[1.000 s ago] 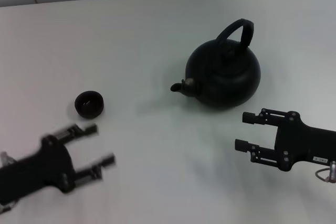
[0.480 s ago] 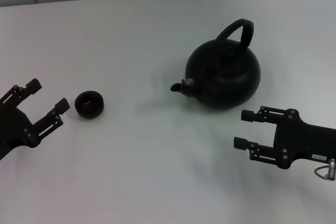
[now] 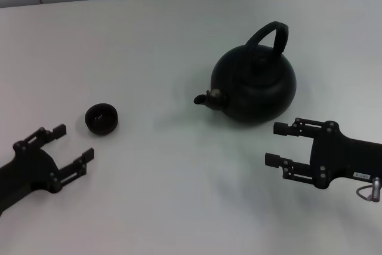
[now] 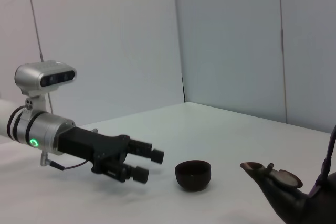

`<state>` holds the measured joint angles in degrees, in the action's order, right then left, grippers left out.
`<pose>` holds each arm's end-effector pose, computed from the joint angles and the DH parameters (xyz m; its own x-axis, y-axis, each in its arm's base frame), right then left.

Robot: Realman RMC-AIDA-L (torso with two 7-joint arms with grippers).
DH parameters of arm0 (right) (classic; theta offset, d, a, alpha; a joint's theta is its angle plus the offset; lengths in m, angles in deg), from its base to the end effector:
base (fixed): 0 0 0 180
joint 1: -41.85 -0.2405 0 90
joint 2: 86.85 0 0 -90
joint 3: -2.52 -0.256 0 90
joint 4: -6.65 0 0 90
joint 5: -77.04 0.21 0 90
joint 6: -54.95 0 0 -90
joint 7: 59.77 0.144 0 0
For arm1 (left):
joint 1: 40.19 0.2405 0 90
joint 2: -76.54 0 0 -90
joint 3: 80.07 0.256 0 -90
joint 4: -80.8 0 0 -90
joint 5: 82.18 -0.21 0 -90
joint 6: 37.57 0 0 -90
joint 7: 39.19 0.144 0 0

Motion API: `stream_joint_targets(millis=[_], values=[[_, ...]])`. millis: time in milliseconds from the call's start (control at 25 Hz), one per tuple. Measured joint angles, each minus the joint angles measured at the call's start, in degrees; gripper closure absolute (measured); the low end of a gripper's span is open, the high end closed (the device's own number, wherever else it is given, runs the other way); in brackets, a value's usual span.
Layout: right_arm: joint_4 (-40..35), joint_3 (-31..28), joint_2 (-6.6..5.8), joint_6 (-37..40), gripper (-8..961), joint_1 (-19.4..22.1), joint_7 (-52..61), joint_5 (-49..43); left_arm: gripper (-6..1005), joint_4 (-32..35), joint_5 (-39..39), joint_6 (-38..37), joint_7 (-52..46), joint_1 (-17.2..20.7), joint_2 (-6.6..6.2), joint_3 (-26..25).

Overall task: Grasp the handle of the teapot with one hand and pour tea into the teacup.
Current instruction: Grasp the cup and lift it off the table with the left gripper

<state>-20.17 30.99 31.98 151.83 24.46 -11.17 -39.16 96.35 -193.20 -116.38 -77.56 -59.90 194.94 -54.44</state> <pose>0.3278 0.2361 -0.0096 0.7943 -0.1585 -0.5864 -0.3847 -0.8784 -0.2837 -0.3513 0.2590 -0.0350 0.8344 0.1879 0.5181 0.4643 -0.7461 -0.4772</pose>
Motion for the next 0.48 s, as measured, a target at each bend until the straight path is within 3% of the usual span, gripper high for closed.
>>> stream_joint_targets(millis=[480], values=[[-0.34,-0.01,0.0,0.28,322,-0.01,0.0,0.02,271,-0.86,0.62,2.72,0.05,-2.35,0.29,0.47]])
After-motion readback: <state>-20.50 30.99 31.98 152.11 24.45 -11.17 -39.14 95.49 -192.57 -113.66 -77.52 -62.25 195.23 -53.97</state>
